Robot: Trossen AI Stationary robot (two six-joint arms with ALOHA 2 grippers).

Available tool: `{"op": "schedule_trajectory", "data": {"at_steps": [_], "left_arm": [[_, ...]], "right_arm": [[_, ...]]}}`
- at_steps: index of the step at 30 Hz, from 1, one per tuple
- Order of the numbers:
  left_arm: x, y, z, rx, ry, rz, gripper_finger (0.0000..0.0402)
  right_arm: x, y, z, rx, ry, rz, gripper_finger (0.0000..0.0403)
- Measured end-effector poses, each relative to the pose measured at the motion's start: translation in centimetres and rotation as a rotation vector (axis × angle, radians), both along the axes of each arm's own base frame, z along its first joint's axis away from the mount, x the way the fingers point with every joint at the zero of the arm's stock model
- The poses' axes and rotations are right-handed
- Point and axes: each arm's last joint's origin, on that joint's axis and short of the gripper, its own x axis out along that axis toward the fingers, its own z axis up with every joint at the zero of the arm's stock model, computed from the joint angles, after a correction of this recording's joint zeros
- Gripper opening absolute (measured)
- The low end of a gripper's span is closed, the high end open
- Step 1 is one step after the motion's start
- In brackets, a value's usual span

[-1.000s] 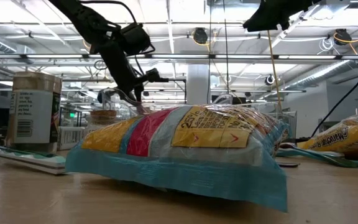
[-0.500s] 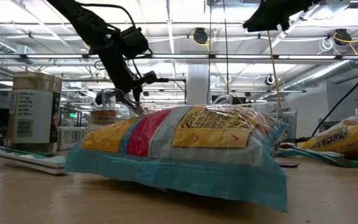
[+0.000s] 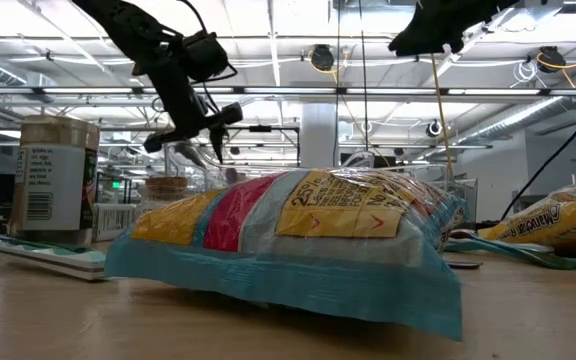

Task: Pick & Place Food Item
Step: Put the red noodle pack into the top left transparent bin

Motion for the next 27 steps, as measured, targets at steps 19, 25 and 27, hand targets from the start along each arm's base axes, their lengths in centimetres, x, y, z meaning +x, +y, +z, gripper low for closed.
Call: {"op": "schedule_trajectory", "data": {"at_steps": [19, 25, 27], "left_arm": [[0.2, 0.1, 0.2, 0.018, 0.012, -0.121, 0.0177], [0.3, 0.1, 0.2, 0.017, 0.009, -0.130, 0.0177], [0.3, 0.1, 0.3, 0.016, 0.004, -0.142, 0.0177]], "right_arm": [[2.2, -0.7, -1.7, 0.100, 0.048, 0.066, 0.0171], [2.3, -0.8, -1.8, 0.100, 0.052, 0.066, 0.0171], [2.3, -0.8, -1.8, 0.100, 0.052, 0.066, 0.0171]]}}
